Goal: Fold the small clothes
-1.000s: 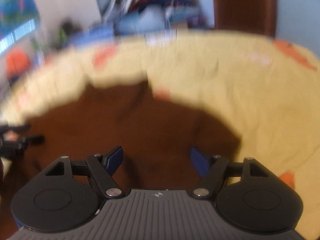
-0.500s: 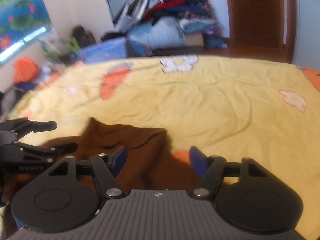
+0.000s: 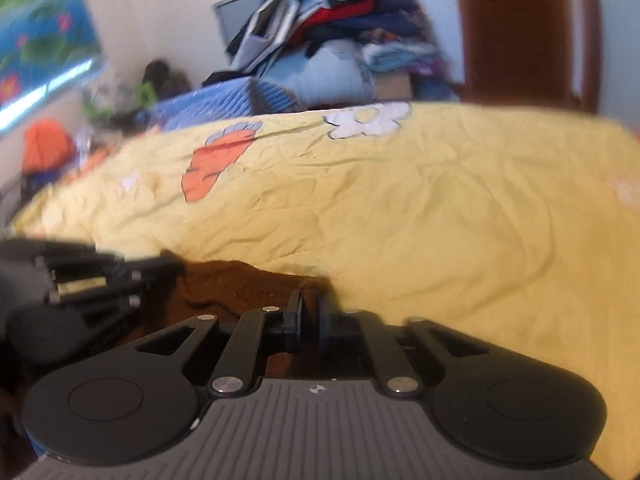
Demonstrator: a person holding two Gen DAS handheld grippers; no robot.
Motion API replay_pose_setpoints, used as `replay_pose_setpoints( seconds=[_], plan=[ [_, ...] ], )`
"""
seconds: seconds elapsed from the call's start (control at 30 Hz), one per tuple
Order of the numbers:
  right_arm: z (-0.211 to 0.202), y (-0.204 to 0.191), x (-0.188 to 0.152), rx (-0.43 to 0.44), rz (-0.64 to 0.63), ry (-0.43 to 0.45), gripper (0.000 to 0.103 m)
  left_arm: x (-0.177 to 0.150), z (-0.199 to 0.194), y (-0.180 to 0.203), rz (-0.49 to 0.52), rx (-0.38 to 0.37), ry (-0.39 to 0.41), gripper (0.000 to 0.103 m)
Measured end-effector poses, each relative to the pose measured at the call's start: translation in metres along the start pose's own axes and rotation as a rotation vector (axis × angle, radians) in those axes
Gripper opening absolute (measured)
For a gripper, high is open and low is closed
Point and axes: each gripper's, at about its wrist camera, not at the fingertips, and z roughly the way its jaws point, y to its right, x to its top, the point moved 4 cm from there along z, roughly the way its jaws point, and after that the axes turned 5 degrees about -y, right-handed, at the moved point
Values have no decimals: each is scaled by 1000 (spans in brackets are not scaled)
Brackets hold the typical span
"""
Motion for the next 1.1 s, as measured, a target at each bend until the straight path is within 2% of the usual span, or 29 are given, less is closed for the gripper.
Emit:
replay_pose_setpoints(
  seconds=[0.03, 0.1, 0.17, 0.23, 0.3, 0.33, 0.37, 0.43, 0.5, 0.53, 0.57, 0.63, 0.67, 0.73, 0.77, 0.8, 0.83, 0.9, 0.93, 0.97, 1.03, 1.07, 1.1],
  plan=[
    [-11, 2, -1, 4, 33, 6, 44, -3, -18, -3, -14, -4, 28, 7],
    [-48, 4, -8, 44, 61, 96, 60, -14, -49, -9, -64, -60, 40, 17],
    [-78, -2, -25, 88, 62, 136, 63, -32, -69, -7, -101, -163, 39, 47],
    [-87, -9, -48, 86, 36, 83, 63, -53, -73, 2, -106, -199, -2, 57],
    [-82, -16, -74, 20, -36, 5, 61, -75, -59, 10, -92, -180, -81, 57],
    [-76, -17, -89, -27, -83, -29, 60, -84, -61, 8, -99, -164, -7, 62],
    [-80, -20, -101, -50, -160, 24, 61, -90, -61, 7, -89, -152, 26, 64],
    [-81, -22, -117, -81, -250, 77, 61, -86, -68, 2, -131, -120, -15, 64],
    [-88, -24, -113, -112, -217, 43, 63, -81, -88, -1, -133, -63, -27, 62],
    [-96, -25, -110, -124, -178, 22, 63, -85, -103, -2, -149, -76, -7, 63],
    [-109, -27, -110, -111, -139, 24, 64, -92, -116, -3, -169, -115, 0, 69],
    [-137, -34, -118, -22, -109, 75, 70, -113, -133, -3, -219, -172, -44, 76],
    [-145, -36, -126, -7, -99, 83, 76, -127, -139, -2, -253, -196, -75, 76],
    [-149, -38, -146, -22, -91, 58, 76, -155, -144, 1, -295, -220, -124, 76],
    [-147, -37, -159, -36, -98, 24, 77, -165, -154, 6, -260, -166, -74, 80],
    [-141, -34, -171, -62, -111, -10, 77, -172, -158, 10, -231, -130, -90, 81],
    [-145, -36, -181, -83, -165, 35, 79, -177, -166, 14, -214, -106, -88, 81],
    [-152, -42, -194, -154, -193, 16, 80, -182, -182, 23, -176, -126, -116, 82],
    [-157, -46, -197, -173, -168, -7, 80, -184, -187, 28, -153, -141, -140, 82],
    [-166, -51, -201, -162, -139, -9, 80, -186, -193, 34, -119, -148, -155, 82],
    [-177, -68, -214, -88, -145, 1, 89, -191, -204, 49, -29, -103, -132, 82],
    [-178, -77, -223, -76, -173, -10, 98, -194, -208, 55, 22, -85, -119, 82],
    [-175, -82, -233, -87, -203, -36, 103, -197, -213, 58, 53, -72, -106, 82]
  ],
)
